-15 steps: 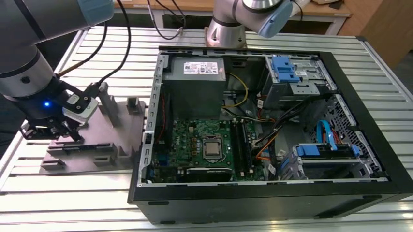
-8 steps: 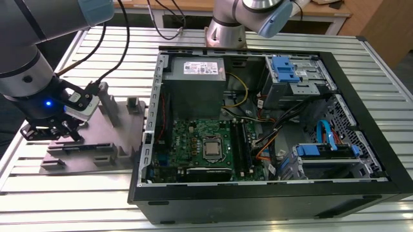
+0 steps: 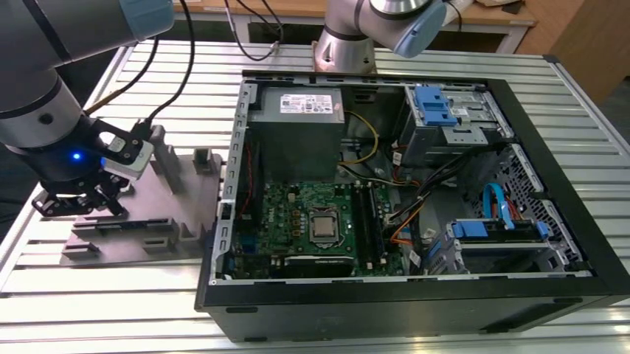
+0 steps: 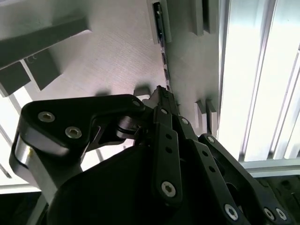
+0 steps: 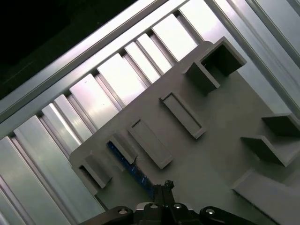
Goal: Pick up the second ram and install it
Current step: 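Pick up the second ram and move it above second insertion slot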
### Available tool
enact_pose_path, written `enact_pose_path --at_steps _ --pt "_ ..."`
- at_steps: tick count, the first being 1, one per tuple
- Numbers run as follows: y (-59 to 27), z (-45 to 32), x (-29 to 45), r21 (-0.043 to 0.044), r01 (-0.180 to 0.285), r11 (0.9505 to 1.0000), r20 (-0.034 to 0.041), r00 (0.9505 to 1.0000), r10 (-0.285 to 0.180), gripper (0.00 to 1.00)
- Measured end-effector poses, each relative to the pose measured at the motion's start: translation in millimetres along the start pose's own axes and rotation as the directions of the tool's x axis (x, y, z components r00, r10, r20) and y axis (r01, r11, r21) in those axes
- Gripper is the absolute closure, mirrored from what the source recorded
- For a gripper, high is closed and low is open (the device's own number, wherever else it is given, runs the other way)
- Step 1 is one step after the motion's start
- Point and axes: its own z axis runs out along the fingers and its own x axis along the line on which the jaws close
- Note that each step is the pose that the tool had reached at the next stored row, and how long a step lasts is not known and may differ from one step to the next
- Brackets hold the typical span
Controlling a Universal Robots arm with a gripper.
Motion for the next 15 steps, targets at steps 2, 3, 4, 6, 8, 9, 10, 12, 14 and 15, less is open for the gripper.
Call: enact_pose_path --at_steps 2,3,4,6,8,9,10,12,14,15 --pt "0.0 0.0 0.0 -0.0002 0.02 0.9998 -0.0008 0.9998 -0.02 0.89" --pt "0.0 0.0 0.0 -0.0004 0.03 0.9995 -0.0011 0.9995 -0.03 0.89" --pt "0.0 0.0 0.0 -0.0005 0.04 0.9992 -0.0015 0.9992 -0.04 0.89" --pt "0.0 0.0 0.0 -0.0007 0.058 0.9983 -0.0021 0.9983 -0.059 0.89" --pt "0.0 0.0 0.0 -0.001 0.078 0.9969 -0.0029 0.9969 -0.078 0.89" --pt "0.0 0.0 0.0 -0.0011 0.088 0.9962 -0.0033 0.9961 -0.088 0.89" --pt "0.0 0.0 0.0 -0.0013 0.097 0.9953 -0.0037 0.9953 -0.097 0.89" --pt "0.0 0.0 0.0 -0.0015 0.116 0.9933 -0.0044 0.9933 -0.116 0.89" --pt "0.0 0.0 0.0 -0.0018 0.135 0.9908 -0.005 0.9908 -0.135 0.89" --pt "0.0 0.0 0.0 -0.002 0.144 0.9895 -0.0054 0.9895 -0.144 0.89"
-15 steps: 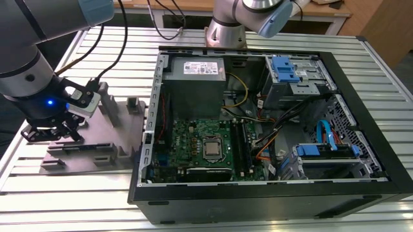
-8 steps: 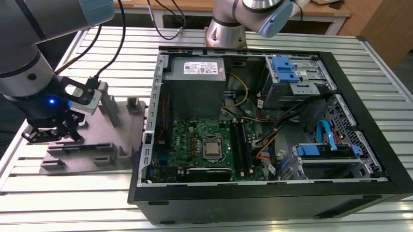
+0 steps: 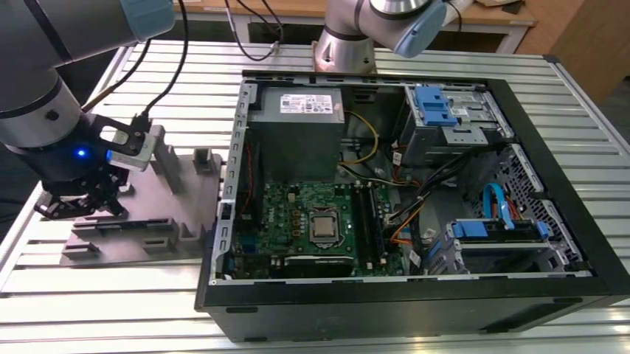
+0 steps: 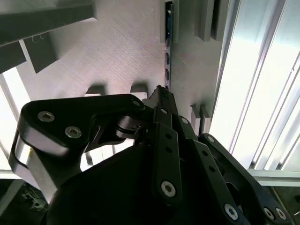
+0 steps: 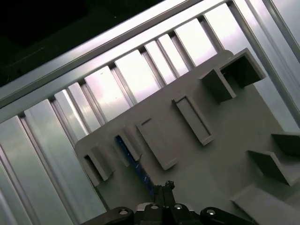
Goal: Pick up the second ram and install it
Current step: 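Pick up the second ram and move it above second insertion slot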
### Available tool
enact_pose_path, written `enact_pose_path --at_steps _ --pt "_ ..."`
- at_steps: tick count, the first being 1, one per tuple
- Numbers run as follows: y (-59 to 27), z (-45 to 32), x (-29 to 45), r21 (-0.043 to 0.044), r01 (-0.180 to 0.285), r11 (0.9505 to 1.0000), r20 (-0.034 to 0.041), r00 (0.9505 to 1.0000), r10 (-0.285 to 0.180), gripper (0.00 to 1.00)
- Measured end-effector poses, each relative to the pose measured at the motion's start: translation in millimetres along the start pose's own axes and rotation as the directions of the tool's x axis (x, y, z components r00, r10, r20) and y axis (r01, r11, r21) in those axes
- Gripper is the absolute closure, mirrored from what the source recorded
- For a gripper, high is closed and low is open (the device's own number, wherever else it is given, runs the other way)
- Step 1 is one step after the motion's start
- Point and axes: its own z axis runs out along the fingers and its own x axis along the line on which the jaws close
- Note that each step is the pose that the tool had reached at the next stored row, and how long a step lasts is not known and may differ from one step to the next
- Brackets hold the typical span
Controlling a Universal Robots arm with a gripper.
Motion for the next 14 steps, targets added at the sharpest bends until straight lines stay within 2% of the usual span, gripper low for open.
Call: enact_pose_path --at_steps 7,14 --pt "0.0 0.0 0.0 -0.0008 0.067 0.9978 -0.0025 0.9978 -0.067 0.89" --pt "0.0 0.0 0.0 -0.0018 0.136 0.9907 -0.0051 0.9907 -0.136 0.89"
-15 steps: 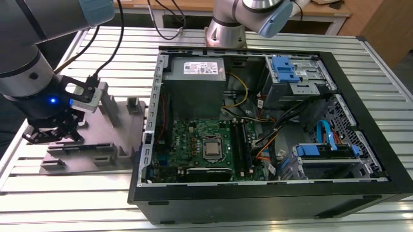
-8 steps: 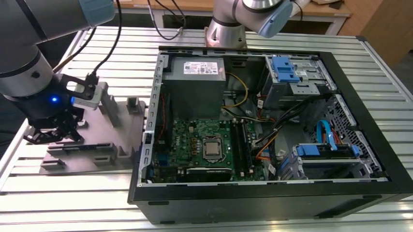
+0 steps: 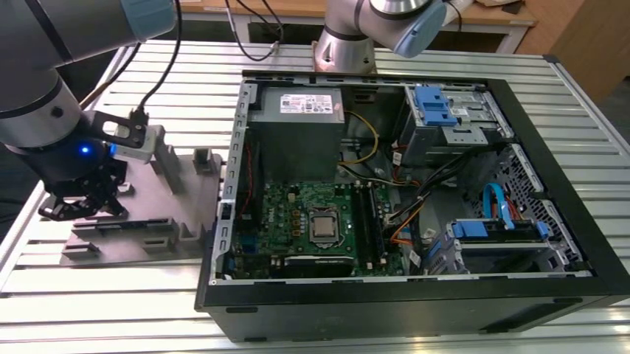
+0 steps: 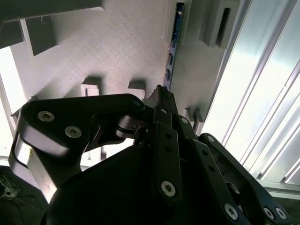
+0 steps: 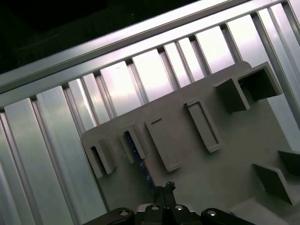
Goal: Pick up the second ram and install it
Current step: 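Pick up the second ram and move it above second insertion slot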
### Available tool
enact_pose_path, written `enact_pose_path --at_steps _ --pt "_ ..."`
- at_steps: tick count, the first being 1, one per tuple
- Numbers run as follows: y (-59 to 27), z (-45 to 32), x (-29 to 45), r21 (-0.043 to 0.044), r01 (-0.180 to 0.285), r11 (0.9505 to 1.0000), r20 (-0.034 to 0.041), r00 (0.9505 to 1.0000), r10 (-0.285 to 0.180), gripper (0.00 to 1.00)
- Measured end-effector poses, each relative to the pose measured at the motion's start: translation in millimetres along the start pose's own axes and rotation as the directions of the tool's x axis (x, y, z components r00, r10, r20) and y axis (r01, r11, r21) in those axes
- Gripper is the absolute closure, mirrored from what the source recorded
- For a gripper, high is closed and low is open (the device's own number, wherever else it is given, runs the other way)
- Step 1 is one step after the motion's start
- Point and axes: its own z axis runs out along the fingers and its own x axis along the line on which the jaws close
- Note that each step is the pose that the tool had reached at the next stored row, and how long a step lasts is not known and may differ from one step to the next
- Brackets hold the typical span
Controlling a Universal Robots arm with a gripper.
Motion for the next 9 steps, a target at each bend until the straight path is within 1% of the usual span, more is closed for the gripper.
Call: enact_pose_path --at_steps 5,9 --pt "0.0 0.0 0.0 -0.0005 0.047 0.9989 -0.0018 0.9989 -0.047 0.89" --pt "0.0 0.0 0.0 -0.001 0.084 0.9965 -0.0032 0.9965 -0.084 0.89"
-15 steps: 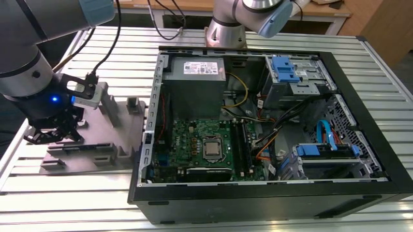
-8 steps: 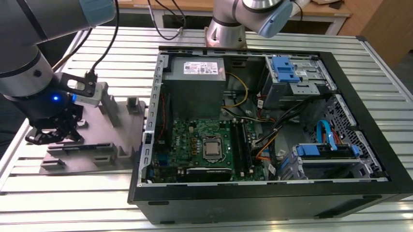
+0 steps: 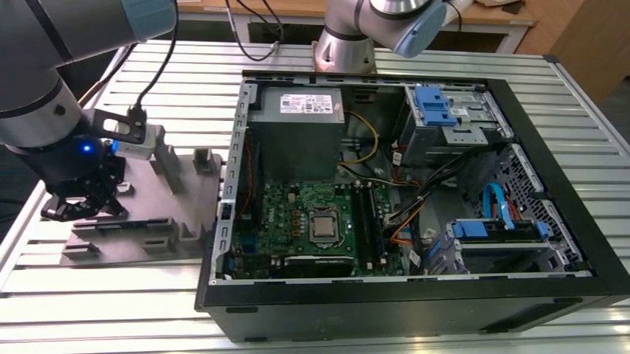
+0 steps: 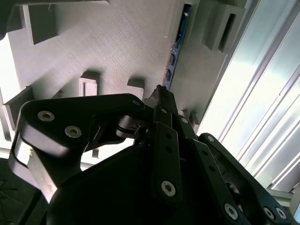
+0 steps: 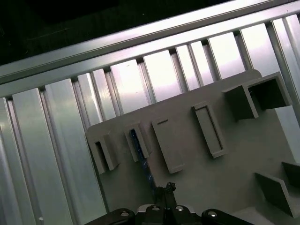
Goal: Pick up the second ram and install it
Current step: 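Pick up the second ram and move it above second insertion slot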
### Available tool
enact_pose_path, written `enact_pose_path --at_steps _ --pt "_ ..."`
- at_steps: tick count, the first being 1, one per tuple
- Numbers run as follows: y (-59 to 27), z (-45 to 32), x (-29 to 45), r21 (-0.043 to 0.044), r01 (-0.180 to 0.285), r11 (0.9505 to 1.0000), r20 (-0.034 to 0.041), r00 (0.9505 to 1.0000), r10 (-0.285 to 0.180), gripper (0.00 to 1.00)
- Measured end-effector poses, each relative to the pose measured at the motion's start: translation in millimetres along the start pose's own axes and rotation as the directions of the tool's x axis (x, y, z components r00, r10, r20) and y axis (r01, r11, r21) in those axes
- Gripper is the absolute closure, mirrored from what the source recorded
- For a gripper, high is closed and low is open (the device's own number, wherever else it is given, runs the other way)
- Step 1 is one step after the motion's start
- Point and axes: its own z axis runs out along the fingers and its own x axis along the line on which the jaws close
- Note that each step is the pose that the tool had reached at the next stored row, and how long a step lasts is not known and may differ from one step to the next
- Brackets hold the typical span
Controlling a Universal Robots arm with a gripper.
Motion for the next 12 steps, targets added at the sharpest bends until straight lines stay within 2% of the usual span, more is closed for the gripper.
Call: enact_pose_path --at_steps 5,12 --pt "0.0 0.0 0.0 -0.0005 0.045 0.999 -0.0017 0.999 -0.045 0.89" --pt "0.0 0.0 0.0 -0.0013 0.107 0.9942 -0.004 0.9942 -0.107 0.89"
